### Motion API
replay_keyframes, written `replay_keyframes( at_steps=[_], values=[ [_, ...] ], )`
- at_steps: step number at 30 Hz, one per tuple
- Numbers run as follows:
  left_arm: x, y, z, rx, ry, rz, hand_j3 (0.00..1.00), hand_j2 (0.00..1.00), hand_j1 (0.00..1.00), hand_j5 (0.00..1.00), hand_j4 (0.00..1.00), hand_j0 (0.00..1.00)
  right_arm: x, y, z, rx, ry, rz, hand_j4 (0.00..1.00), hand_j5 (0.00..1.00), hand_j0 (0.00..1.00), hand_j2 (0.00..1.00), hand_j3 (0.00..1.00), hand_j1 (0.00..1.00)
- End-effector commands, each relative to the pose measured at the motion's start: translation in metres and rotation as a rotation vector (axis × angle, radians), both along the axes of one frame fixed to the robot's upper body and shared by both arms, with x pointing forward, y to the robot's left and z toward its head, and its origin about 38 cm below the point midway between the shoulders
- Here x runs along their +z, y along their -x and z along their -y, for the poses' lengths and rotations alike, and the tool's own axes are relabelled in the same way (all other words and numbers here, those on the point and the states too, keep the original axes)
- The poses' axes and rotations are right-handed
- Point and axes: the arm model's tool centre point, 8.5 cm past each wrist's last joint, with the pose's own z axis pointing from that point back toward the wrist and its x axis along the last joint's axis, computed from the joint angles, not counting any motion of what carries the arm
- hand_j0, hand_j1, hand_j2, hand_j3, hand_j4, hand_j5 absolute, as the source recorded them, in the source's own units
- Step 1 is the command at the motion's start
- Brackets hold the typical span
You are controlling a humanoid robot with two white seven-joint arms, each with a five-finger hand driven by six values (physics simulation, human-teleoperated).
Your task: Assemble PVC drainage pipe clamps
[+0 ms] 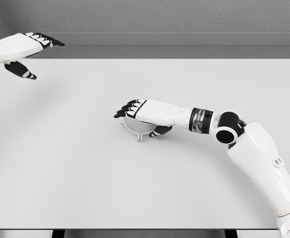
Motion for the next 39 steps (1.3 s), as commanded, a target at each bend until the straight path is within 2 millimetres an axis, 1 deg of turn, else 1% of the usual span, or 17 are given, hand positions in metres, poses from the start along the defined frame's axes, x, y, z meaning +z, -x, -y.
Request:
replay_keyframes(
  at_steps=[1, 4, 9, 11, 13, 15, 17, 21, 25, 27, 29, 30, 32, 33, 35, 36, 39],
  values=[
    [0.006, 0.002, -0.002, -0.004, 0.011, 0.01, 1.0, 1.0, 1.0, 1.0, 1.0, 1.0, 0.0, 0.0, 0.001, -0.004, -0.006, -0.005, 1.0, 1.0, 1.0, 1.0, 1.0, 1.0],
    [0.007, 0.003, -0.003, -0.002, 0.011, 0.012, 1.0, 1.0, 1.0, 1.0, 1.0, 1.0, 0.002, 0.002, 0.002, -0.001, -0.011, -0.001, 1.0, 1.0, 1.0, 1.0, 1.0, 1.0],
    [0.007, 0.002, -0.003, -0.003, 0.012, 0.012, 1.0, 1.0, 1.0, 1.0, 1.0, 1.0, 0.018, 0.001, 0.025, -0.043, -0.032, 0.042, 1.0, 1.0, 1.0, 1.0, 1.0, 1.0],
    [0.007, 0.002, -0.004, -0.001, 0.013, 0.011, 1.0, 1.0, 1.0, 1.0, 1.0, 1.0, 0.03, -0.004, 0.043, -0.08, -0.035, 0.074, 1.0, 1.0, 1.0, 1.0, 1.0, 1.0],
    [0.007, 0.003, -0.003, -0.003, 0.02, 0.011, 1.0, 1.0, 1.0, 1.0, 1.0, 1.0, 0.034, -0.006, 0.051, -0.103, -0.045, 0.083, 1.0, 1.0, 1.0, 1.0, 1.0, 1.0],
    [0.005, 0.004, -0.003, -0.009, 0.045, 0.004, 1.0, 1.0, 1.0, 1.0, 1.0, 1.0, 0.041, -0.012, 0.069, -0.146, -0.048, 0.099, 1.0, 1.0, 1.0, 1.0, 1.0, 1.0],
    [0.005, 0.004, -0.002, -0.014, 0.064, 0.003, 1.0, 1.0, 1.0, 1.0, 1.0, 1.0, 0.044, -0.016, 0.081, -0.182, -0.06, 0.103, 1.0, 1.0, 1.0, 1.0, 1.0, 1.0],
    [0.004, 0.007, -0.004, -0.016, 0.082, -0.003, 1.0, 1.0, 1.0, 1.0, 1.0, 1.0, 0.027, -0.026, 0.094, -0.232, -0.047, 0.047, 1.0, 1.0, 1.0, 1.0, 1.0, 1.0],
    [0.004, 0.007, -0.005, -0.014, 0.083, -0.004, 1.0, 1.0, 1.0, 1.0, 1.0, 1.0, 0.012, -0.031, 0.089, -0.248, -0.056, -0.003, 1.0, 1.0, 1.0, 1.0, 1.0, 1.0],
    [0.005, 0.008, -0.005, -0.023, 0.11, -0.004, 1.0, 1.0, 1.0, 1.0, 1.0, 1.0, 0.011, -0.031, 0.085, -0.242, -0.057, -0.005, 1.0, 1.0, 1.0, 1.0, 1.0, 1.0],
    [-0.008, 0.013, -0.011, -0.011, 0.104, -0.036, 1.0, 1.0, 1.0, 1.0, 1.0, 1.0, 0.013, -0.031, 0.088, -0.248, -0.061, -0.001, 1.0, 1.0, 1.0, 1.0, 1.0, 1.0],
    [-0.022, 0.018, -0.015, -0.001, 0.1, -0.066, 1.0, 1.0, 1.0, 1.0, 1.0, 1.0, 0.02, -0.034, 0.101, -0.276, -0.074, 0.014, 1.0, 1.0, 1.0, 1.0, 1.0, 1.0],
    [-0.047, 0.03, -0.026, 0.019, 0.099, -0.124, 1.0, 1.0, 1.0, 1.0, 1.0, 1.0, 0.043, -0.04, 0.157, -0.388, -0.089, 0.059, 1.0, 1.0, 1.0, 1.0, 1.0, 1.0],
    [-0.042, 0.036, -0.041, 0.044, 0.111, -0.119, 1.0, 1.0, 1.0, 1.0, 1.0, 1.0, 0.051, -0.038, 0.183, -0.428, -0.093, 0.067, 1.0, 1.0, 1.0, 1.0, 1.0, 1.0],
    [-0.035, 0.039, -0.051, 0.056, 0.116, -0.111, 1.0, 1.0, 1.0, 1.0, 1.0, 1.0, 0.064, -0.031, 0.23, -0.509, -0.082, 0.087, 1.0, 1.0, 1.0, 1.0, 1.0, 1.0],
    [-0.032, 0.04, -0.054, 0.057, 0.123, -0.11, 1.0, 1.0, 1.0, 1.0, 1.0, 1.0, 0.068, -0.027, 0.248, -0.534, -0.051, 0.094, 1.0, 1.0, 1.0, 1.0, 1.0, 1.0],
    [-0.029, 0.04, -0.054, 0.055, 0.128, -0.102, 1.0, 1.0, 1.0, 1.0, 1.0, 1.0, 0.068, -0.016, 0.27, -0.552, 0.0, 0.085, 1.0, 1.0, 1.0, 1.0, 1.0, 1.0]
  ],
)
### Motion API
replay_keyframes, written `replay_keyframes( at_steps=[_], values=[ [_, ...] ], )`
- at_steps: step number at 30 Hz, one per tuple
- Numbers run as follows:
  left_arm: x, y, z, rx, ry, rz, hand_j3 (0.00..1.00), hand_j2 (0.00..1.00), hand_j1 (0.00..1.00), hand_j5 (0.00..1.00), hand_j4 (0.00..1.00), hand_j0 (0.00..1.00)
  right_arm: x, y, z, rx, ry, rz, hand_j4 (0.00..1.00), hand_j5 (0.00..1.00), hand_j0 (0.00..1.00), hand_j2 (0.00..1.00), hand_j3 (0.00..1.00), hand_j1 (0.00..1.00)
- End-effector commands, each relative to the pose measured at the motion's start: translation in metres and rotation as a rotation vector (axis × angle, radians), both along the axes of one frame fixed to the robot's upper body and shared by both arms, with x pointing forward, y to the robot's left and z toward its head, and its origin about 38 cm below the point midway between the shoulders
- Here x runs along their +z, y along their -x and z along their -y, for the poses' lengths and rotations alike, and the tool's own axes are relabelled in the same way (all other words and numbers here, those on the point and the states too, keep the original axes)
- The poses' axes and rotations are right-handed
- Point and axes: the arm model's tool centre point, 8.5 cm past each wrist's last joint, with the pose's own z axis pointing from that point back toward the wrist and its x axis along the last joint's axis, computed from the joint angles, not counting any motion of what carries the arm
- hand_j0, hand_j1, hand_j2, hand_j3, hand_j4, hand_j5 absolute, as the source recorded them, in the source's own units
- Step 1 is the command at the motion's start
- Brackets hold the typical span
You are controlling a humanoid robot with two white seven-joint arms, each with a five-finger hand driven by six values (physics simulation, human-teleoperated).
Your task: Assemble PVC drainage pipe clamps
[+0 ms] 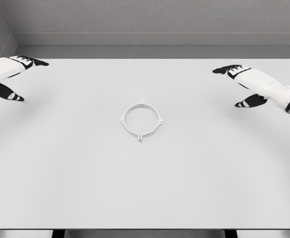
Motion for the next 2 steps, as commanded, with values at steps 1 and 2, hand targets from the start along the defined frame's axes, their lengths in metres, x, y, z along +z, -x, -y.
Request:
replay_keyframes(
  at_steps=[1, 2],
  values=[
    [0.0068, 0.0015, -0.005, 0.008, 0.011, 0.011, 1.0, 1.0, 1.0, 1.0, 1.0, 1.0, 0.0213, 0.0056, 0.0293, -0.036, 0.028, 0.025, 1.0, 1.0, 1.0, 1.0, 1.0, 1.0],
    [0.0079, 0.0023, -0.0075, 0.011, 0.004, 0.01, 1.0, 1.0, 1.0, 1.0, 1.0, 1.0, 0.0212, 0.0128, 0.0356, -0.035, 0.042, 0.016, 1.0, 1.0, 1.0, 1.0, 1.0, 1.0]
  ],
)
